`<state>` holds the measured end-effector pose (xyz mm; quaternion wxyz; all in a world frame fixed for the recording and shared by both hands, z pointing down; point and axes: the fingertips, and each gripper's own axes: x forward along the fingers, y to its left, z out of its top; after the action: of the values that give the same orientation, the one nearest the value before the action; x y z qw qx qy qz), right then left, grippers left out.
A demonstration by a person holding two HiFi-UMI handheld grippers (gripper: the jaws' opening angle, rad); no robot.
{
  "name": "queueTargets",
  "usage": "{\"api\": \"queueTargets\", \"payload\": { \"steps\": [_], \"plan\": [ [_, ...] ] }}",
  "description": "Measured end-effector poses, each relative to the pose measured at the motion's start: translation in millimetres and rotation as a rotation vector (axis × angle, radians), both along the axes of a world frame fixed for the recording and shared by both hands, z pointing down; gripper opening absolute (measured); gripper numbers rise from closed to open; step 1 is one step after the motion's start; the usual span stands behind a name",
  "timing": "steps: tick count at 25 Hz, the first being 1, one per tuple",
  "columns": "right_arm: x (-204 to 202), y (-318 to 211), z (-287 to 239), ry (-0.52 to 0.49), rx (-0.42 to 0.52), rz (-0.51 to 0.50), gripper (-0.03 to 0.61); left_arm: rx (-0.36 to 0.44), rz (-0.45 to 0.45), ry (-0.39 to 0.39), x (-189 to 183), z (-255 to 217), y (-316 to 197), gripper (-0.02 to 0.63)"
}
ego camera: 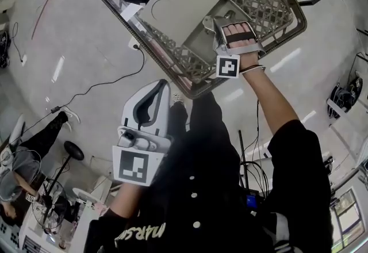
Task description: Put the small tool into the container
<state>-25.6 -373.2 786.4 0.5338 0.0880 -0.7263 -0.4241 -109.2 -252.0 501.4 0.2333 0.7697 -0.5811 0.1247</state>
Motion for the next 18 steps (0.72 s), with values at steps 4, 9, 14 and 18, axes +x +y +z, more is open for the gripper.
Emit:
{"api": "queueTargets", "payload": {
  "steps": [4,9,14,18],
  "plan": [
    [4,2,0,0.055,0.061,-0.018,0.158,-0.001,-0.01,0.004,-2,-1,3,0.026],
    [2,8,2,0.074,0.014,0.024,0.22,-0.001,-0.013,0.007,-3,-3,4,0.026],
    [-5,23,-9,0.022,-0.091,0.056,0.248,0.002,-0.005,0.014,-2,-6,4,0.026],
    [-5,25,-23,0.019,-0.094,0.059,0.252,0.006,-0.002,0.02,0,-9,5,0.026]
  ]
}}
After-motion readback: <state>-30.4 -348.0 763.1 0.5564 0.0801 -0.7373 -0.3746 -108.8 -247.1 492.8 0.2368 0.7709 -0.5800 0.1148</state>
